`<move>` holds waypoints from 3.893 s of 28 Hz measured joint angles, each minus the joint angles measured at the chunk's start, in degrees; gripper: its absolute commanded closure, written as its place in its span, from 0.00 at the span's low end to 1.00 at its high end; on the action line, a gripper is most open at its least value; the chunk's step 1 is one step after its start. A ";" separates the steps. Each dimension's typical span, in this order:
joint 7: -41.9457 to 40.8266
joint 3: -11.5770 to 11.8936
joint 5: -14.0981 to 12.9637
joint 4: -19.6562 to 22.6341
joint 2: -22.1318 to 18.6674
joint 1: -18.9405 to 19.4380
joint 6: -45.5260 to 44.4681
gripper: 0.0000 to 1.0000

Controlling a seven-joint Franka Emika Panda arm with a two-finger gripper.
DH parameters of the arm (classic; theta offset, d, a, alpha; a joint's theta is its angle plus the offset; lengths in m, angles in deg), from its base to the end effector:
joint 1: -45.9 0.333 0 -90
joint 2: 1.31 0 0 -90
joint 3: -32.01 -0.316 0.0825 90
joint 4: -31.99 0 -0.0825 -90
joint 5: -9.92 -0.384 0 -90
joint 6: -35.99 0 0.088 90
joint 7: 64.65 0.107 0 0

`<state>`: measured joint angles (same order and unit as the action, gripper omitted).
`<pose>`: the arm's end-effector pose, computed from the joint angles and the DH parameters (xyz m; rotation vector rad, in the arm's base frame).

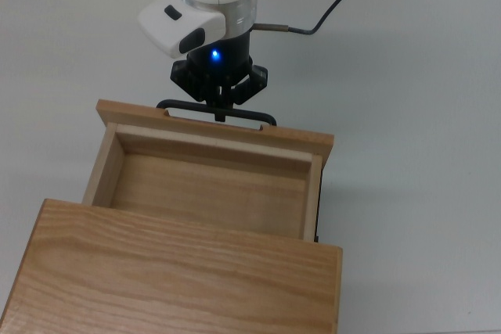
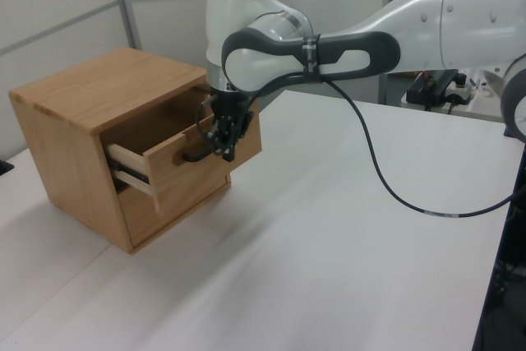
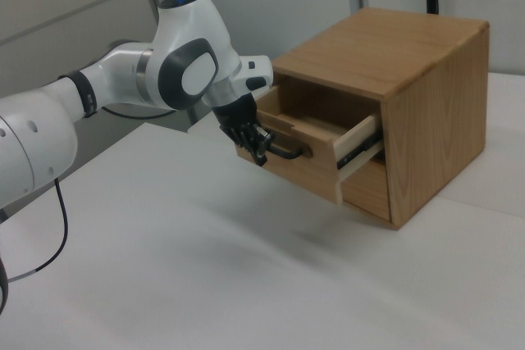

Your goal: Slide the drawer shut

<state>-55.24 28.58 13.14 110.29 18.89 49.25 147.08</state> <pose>0.6840 0.0706 0.5410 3.1187 -0.0584 0.3492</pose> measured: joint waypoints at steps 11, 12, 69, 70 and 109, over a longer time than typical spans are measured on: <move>3.69 0.36 1.49 -0.03 1.85 -0.15 10.86 1.00; 4.06 0.38 1.61 -0.04 1.94 -0.16 11.89 1.00; 6.19 0.45 5.26 -0.10 4.14 -2.32 19.70 1.00; 5.52 0.37 5.26 -0.11 3.61 -2.30 17.35 1.00; -13.11 0.27 1.04 0.16 -10.45 -1.97 -23.91 0.00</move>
<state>-68.34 28.85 14.18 110.45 8.44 47.29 123.17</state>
